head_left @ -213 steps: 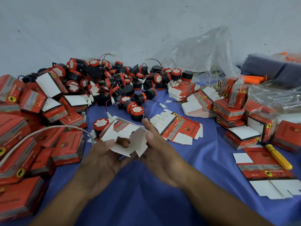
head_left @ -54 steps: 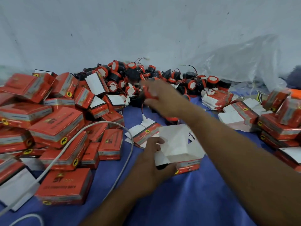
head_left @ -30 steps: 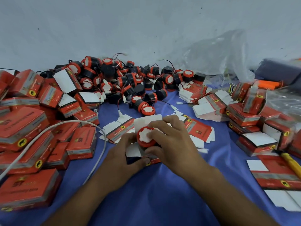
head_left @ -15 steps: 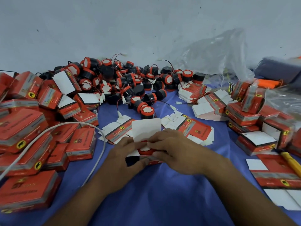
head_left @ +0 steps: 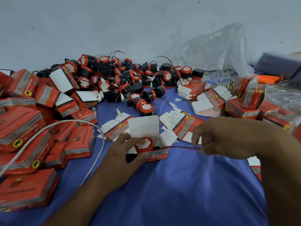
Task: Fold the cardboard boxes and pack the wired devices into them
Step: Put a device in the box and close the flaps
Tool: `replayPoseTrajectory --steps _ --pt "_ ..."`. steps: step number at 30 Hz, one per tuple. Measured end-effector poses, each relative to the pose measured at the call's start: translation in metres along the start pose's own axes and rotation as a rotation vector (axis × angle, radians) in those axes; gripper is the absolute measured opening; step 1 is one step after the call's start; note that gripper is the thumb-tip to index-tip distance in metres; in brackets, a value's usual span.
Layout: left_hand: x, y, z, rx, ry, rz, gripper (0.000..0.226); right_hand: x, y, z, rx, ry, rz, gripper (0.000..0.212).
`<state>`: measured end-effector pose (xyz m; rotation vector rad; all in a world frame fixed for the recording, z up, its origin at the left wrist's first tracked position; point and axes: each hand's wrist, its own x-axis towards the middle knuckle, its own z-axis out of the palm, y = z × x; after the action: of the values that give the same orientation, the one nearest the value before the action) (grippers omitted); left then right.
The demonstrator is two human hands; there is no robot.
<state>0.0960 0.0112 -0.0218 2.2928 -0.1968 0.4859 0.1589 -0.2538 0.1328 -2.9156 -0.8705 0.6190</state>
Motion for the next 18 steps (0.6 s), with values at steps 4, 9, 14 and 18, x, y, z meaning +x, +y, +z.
replayPoseTrajectory --steps 4,9,14,18 --pt "0.001 -0.001 0.001 -0.014 -0.041 -0.008 0.042 0.004 -0.006 -0.005 0.266 0.411 -0.157 0.012" --pt "0.002 0.000 0.001 0.082 -0.093 0.038 0.040 0.035 -0.038 0.022 0.497 0.609 -0.327 0.004" --pt "0.002 -0.001 0.001 0.049 -0.078 0.039 0.046 0.068 -0.058 0.056 -0.013 0.508 -0.288 0.026" --pt "0.001 -0.003 0.002 0.035 -0.076 0.033 0.050 0.076 -0.068 0.067 -0.114 0.520 -0.193 0.030"
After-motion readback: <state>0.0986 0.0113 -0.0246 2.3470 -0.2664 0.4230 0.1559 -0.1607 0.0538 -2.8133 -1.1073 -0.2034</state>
